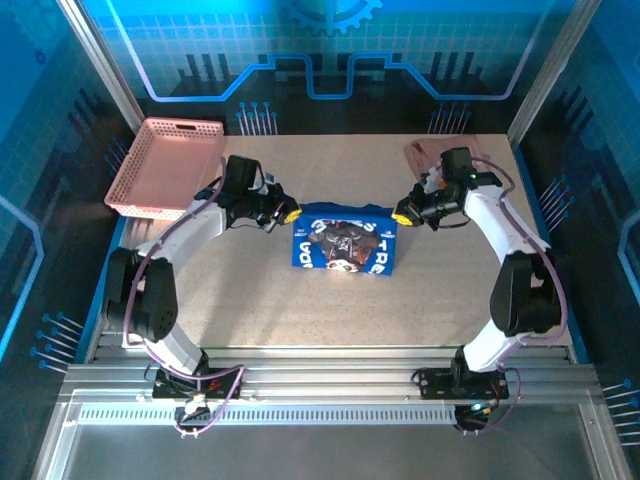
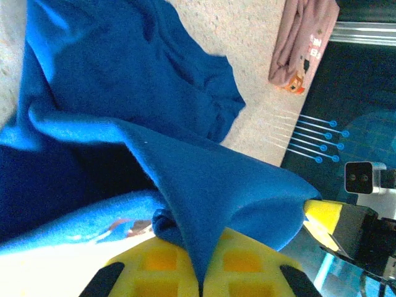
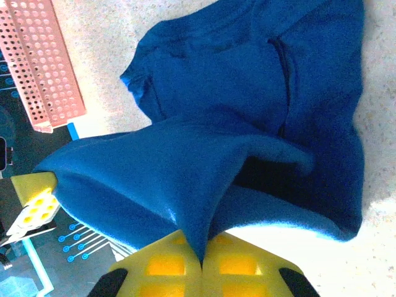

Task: Fold and stack the t-shirts

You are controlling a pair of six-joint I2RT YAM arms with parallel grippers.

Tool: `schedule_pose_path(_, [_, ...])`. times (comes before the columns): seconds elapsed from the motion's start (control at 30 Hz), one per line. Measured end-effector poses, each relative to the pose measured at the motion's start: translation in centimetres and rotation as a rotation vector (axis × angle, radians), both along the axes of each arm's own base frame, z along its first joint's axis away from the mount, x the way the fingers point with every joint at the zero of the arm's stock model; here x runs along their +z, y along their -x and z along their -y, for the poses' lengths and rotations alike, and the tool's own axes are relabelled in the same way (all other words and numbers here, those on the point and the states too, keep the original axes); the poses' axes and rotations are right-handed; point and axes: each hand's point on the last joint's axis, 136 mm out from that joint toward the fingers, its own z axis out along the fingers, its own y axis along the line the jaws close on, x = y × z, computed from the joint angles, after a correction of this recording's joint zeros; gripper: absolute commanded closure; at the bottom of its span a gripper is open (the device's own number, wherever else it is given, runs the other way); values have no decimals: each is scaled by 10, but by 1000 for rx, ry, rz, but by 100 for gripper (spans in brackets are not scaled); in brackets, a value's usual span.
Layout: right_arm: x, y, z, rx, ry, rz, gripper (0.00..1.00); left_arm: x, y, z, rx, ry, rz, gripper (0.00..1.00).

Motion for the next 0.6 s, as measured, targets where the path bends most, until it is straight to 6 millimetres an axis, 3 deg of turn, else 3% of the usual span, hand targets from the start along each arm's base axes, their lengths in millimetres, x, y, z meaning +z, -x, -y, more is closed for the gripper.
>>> schedule_pose_path(0.23, [-35,-37,-3,15,5,-58,97,-38,-39,-4,-1,-31,-44,100])
schedule_pose_path(0.3, [-47,-50,-2,16,10,-72,90,-50,-54,-5,-1,-35,-54,95])
schedule_pose_path(0.37, [-58,-64,-1,14,12,-79,69,-59,-67,-5,-3,-37,-58,81])
schedule_pose_path(0.4, [-63,-73,2,7,21,-81,61,-63,-76,-5,-2,-40,-58,68])
schedule_pose_path(0.5, [-69,-97,14,-15,36,-61,43,-61,-103,-7,7,-37,-22,39])
schedule_pose_path(0.6, [-59,-109,28,-41,61,-24,35,-43,-119,-13,28,-25,24,18])
